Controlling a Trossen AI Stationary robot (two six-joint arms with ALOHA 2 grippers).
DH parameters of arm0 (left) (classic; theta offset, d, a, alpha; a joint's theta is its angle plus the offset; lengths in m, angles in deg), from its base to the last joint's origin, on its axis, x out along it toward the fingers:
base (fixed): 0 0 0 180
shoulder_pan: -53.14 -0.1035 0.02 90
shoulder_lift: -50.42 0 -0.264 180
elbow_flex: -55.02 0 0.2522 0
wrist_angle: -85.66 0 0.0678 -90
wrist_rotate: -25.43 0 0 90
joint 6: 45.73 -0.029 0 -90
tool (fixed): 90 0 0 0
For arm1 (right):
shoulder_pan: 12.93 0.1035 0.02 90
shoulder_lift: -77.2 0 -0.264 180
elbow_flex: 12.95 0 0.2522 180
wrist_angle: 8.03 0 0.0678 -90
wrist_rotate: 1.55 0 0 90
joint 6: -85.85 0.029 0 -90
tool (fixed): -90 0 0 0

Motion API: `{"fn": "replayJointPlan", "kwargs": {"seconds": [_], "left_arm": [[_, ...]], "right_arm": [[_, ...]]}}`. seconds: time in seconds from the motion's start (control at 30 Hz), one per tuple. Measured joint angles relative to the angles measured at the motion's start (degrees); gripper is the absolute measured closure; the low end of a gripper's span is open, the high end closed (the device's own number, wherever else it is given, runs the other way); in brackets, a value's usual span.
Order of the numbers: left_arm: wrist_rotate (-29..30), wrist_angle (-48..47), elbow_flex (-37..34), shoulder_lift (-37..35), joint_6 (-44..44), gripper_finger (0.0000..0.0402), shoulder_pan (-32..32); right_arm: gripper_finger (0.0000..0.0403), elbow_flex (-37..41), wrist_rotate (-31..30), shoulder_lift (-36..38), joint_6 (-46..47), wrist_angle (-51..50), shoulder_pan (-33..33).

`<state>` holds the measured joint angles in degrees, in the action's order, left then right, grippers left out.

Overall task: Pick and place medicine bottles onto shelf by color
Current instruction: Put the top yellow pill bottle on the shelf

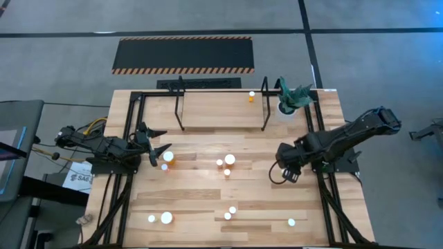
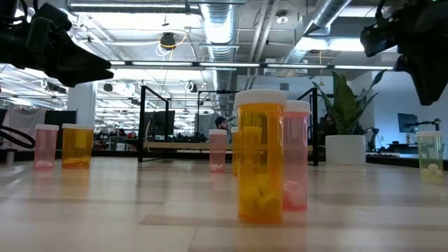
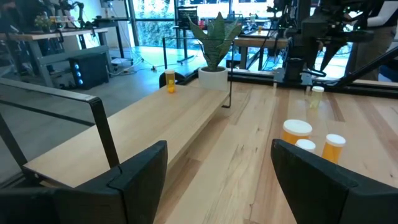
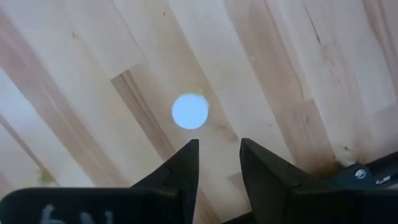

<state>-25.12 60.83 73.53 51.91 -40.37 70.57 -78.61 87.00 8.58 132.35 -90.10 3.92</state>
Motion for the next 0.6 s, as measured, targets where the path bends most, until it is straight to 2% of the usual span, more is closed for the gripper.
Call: {"fn": "replayJointPlan", "kwargs": {"seconds": [0.17, 0.37, 0.47, 0.6], "left_arm": [[0.00, 0.00, 0.00, 0.00, 0.01, 0.0129, 0.01], [0.00, 0.00, 0.00, 0.00, 0.01, 0.0129, 0.00], [0.00, 0.00, 0.00, 0.00, 0.01, 0.0129, 0.02], [0.01, 0.04, -0.02, 0.00, 0.01, 0.0129, 0.00]], "right_arm": [[0.0246, 0.00, 0.00, 0.00, 2.12, 1.90, 1.21], [0.0190, 0.00, 0.00, -0.10, 2.12, 3.62, 1.69], [0.0166, 0.02, 0.00, -1.92, 2.11, 3.58, 1.93], [0.0154, 0.04, 0.01, -5.82, 0.87, 4.77, 1.92]]}}
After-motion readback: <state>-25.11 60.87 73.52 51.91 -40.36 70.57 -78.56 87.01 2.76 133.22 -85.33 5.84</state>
